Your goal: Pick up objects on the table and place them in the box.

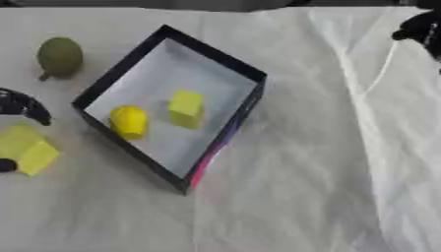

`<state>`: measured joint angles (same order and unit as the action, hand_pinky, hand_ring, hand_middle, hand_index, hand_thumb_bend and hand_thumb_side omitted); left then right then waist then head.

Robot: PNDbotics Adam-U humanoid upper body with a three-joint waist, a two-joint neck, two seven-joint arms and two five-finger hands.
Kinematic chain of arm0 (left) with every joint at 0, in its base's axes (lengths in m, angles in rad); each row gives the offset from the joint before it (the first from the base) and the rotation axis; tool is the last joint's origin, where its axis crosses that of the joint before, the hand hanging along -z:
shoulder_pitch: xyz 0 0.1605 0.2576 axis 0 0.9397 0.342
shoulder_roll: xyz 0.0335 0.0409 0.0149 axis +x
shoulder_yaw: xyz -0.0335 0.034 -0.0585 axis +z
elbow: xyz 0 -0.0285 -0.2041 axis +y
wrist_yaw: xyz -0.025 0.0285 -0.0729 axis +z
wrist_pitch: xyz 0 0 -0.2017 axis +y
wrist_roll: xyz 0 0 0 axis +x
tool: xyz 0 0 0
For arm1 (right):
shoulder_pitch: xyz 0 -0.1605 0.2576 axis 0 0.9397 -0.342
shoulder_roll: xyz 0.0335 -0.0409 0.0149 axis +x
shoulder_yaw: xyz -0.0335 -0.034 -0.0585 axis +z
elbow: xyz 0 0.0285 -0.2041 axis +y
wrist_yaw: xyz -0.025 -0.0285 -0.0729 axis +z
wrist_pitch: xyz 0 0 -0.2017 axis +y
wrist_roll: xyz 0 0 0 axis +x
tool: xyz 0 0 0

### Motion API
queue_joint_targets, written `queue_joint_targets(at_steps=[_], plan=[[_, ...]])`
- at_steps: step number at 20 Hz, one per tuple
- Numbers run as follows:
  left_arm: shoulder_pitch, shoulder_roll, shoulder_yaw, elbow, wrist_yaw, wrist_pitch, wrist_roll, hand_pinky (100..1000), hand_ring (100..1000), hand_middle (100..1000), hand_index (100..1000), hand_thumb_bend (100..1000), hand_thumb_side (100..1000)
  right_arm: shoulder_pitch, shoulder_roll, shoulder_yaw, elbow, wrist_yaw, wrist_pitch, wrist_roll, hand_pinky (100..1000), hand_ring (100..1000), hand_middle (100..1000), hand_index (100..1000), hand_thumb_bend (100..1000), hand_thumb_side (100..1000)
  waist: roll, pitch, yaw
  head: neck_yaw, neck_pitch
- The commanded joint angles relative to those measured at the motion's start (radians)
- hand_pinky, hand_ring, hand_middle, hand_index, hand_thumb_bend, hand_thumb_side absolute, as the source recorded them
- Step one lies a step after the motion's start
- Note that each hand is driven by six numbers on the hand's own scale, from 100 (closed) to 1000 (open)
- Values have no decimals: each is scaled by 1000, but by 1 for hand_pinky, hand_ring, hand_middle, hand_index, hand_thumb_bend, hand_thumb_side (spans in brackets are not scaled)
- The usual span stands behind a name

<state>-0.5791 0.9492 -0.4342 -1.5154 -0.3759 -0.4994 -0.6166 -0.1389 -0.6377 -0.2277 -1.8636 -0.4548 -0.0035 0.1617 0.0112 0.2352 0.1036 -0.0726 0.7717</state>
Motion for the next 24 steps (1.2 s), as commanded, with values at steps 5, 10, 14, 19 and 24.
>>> queue_joint_targets(at_steps=[5, 10, 14, 19, 24], plan=[[8, 56, 51, -31, 22, -183, -205, 873, 864, 811, 884, 444, 325, 0, -12, -9, 0, 13, 12, 0, 956, 685, 607, 801, 100, 621, 8, -12, 3, 2, -2], [14, 62, 56, -36, 31, -187, -221, 878, 869, 814, 886, 472, 345, 3, -11, -11, 1, 13, 12, 4, 959, 684, 607, 802, 100, 623, 8, -12, 2, 3, -2], [11, 57, 49, -28, 30, -194, -246, 879, 870, 816, 885, 492, 322, 4, -6, -10, 5, 16, 17, 8, 959, 683, 606, 802, 100, 626, 9, -12, 1, 5, -2], [-5, 37, 34, 1, -3, -217, -266, 877, 869, 811, 868, 573, 175, 6, -3, -11, 2, 15, 17, 9, 961, 682, 605, 802, 100, 626, 8, -12, -2, 9, -2], [-22, 14, 29, 39, -42, -241, -249, 874, 864, 806, 862, 562, 116, 10, 4, -12, 4, 19, 20, 10, 962, 681, 606, 803, 100, 634, 7, -10, -2, 10, -2]])
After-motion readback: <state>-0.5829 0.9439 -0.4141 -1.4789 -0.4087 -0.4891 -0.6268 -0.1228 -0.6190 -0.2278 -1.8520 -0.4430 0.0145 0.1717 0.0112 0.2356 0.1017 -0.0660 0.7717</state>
